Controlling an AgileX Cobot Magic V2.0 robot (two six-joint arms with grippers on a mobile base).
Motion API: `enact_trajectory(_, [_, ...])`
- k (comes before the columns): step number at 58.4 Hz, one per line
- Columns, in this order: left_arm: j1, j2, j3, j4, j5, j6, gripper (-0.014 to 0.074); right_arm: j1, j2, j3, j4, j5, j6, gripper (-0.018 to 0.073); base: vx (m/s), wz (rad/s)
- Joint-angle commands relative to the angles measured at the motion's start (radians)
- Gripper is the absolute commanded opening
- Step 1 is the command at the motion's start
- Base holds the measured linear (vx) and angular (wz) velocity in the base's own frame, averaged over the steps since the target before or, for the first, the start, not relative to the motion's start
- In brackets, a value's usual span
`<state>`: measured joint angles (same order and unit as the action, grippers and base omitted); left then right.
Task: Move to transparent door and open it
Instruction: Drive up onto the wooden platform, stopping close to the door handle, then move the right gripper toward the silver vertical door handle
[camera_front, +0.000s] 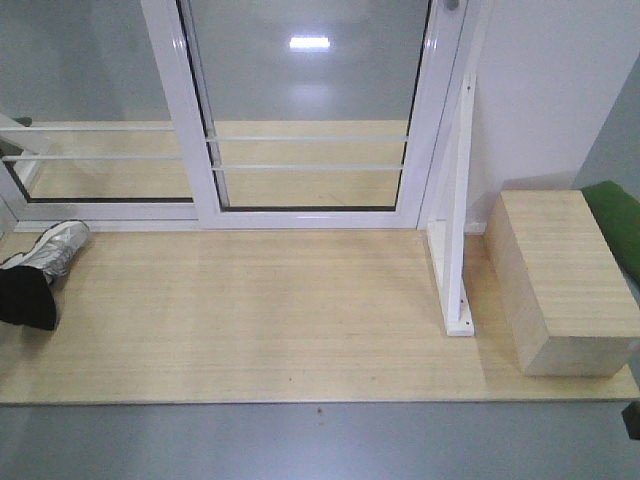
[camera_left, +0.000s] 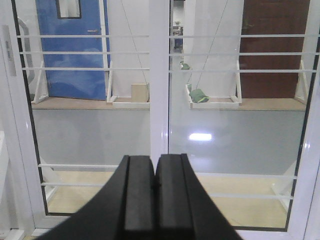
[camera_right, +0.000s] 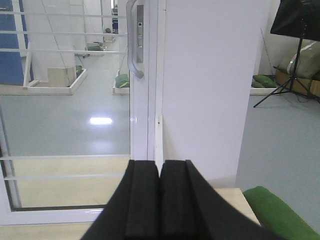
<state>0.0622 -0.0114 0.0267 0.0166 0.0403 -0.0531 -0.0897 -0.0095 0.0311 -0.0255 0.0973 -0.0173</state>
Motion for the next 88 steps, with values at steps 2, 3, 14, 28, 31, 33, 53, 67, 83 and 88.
enact_trajectory(2, [-0.003, -0.003, 0.030, -0.002, -0.085, -0.002, -0.0006, 0.001, -0.015, 0.012, 0.001, -0.082, -0.002, -0.0008, 0.52, 0.01])
enact_trajectory(3, [-0.003, -0.003, 0.030, -0.002, -0.085, -0.002, -0.0006, 0.001, -0.015, 0.012, 0.001, -0.082, -0.002, -0.0008, 0.52, 0.01])
enact_trajectory(14, [-0.003, -0.003, 0.030, -0.002, -0.085, -0.002, -0.0006, 0.001, -0.015, 0.012, 0.001, -0.082, -0.002, -0.0008, 0.52, 0.01])
enact_trajectory(28, [-0.003, -0.003, 0.030, -0.002, -0.085, -0.002, -0.0006, 0.001, -0.015, 0.012, 0.001, -0.082, -0.002, -0.0008, 0.49, 0.00])
enact_trajectory(31, [-0.003, -0.003, 0.030, -0.002, -0.085, -0.002, -0.0006, 0.001, -0.015, 0.012, 0.001, -0.082, -0.002, -0.0008, 0.45, -0.02])
enact_trajectory(33, [-0.003, -0.003, 0.030, -0.002, -0.085, -0.002, -0.0006, 0.001, -0.015, 0.012, 0.001, -0.082, -0.002, -0.0008, 0.44, -0.03])
enact_trajectory(53, [-0.003, -0.003, 0.030, -0.002, -0.085, -0.002, -0.0006, 0.001, -0.015, 0.012, 0.001, -0.082, -0.002, -0.0008, 0.38, -0.03])
enact_trajectory(67, [-0.003, -0.003, 0.030, -0.002, -0.085, -0.002, -0.0006, 0.001, -0.015, 0.012, 0.001, -0.082, -0.002, -0.0008, 0.26, 0.00])
enact_trajectory(83, [-0.003, -0.003, 0.030, -0.002, -0.085, -0.002, -0.0006, 0.001, -0.015, 0.012, 0.001, -0.082, -0.002, -0.0008, 0.14, 0.01])
enact_trajectory(88, [-0.003, -0.003, 0.030, -0.002, -0.085, -0.002, -0.0006, 0.001, -0.015, 0.012, 0.001, -0.082, -0.002, -0.0008, 0.12, 0.01])
